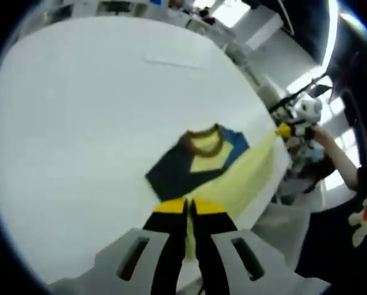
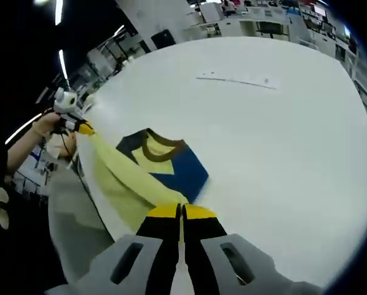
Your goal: Fold the garment on the visible template until the final outline fits inside the template.
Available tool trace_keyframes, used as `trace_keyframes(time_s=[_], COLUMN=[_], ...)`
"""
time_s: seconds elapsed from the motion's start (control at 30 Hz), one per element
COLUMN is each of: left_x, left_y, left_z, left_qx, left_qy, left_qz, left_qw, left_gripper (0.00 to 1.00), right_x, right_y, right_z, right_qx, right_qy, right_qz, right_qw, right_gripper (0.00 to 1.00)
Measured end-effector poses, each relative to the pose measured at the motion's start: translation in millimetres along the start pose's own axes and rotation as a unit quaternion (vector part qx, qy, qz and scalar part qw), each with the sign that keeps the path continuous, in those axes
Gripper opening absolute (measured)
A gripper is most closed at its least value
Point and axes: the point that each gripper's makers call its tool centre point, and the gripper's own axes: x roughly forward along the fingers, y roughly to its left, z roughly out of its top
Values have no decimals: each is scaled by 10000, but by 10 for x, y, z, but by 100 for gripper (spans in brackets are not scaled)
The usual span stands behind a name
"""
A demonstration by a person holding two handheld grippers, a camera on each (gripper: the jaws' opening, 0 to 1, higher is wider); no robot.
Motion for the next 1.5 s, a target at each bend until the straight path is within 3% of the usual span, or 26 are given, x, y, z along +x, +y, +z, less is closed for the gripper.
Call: trace_keyframes(time_s=[0.47, 0.8, 1.5], left_x=[273, 422, 632], left_y=[339, 466, 722], left_z=[128, 109, 111], left_qx=[-316, -538, -825], left_qy=[72, 70, 154], left_qz=[116, 182, 226], left_qw=[9994, 9984, 9962], left_gripper=[0, 0, 0], right_x=[365, 605, 845], right_y=[-309, -465, -680], right_z=[92, 83, 10], right_qx=[289, 308, 376], right_qy=[124, 264, 446], right_qz=[7, -89, -80], right_qw=[9995, 9991, 9983], right_gripper=[2, 2, 2])
